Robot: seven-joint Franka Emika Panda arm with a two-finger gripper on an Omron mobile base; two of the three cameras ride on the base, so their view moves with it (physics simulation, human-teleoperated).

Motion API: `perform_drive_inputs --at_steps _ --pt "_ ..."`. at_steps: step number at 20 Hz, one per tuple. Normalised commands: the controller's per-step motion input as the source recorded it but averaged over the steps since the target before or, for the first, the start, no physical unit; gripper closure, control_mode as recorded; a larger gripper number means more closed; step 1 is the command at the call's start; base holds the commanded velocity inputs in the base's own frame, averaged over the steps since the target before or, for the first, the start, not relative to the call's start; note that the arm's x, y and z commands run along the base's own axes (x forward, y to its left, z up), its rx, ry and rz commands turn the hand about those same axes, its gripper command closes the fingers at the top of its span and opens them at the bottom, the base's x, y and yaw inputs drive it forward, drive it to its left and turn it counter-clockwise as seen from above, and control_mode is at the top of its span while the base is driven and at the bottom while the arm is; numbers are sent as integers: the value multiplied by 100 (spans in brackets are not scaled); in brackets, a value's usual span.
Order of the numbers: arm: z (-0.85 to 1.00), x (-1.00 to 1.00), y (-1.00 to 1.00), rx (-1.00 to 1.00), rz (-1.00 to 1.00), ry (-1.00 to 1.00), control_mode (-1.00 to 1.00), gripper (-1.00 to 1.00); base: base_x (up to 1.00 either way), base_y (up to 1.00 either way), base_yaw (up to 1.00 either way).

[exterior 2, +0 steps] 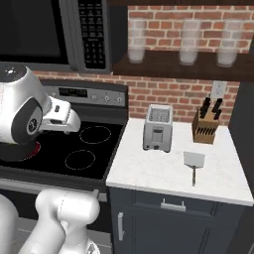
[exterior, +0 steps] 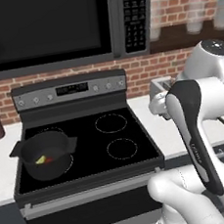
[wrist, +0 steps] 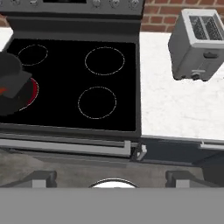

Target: Put the lemon wedge and bell pepper in the pot. Retrieve the spatula and lightly stir the vegetables in the pot.

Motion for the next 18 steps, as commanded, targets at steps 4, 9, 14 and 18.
perform_drive_inputs --at_steps 4,9,14,18 --pt "0 0 0 0 0 0 100 -100 -1 -100 -3" --pt "0 0 0 0 0 0 100 -100 0 -94 -1" --pt "0 0 -3 2 0 0 -100 -100 0 -25 0" --pt "-3 0 0 0 0 0 -100 -100 0 0 0"
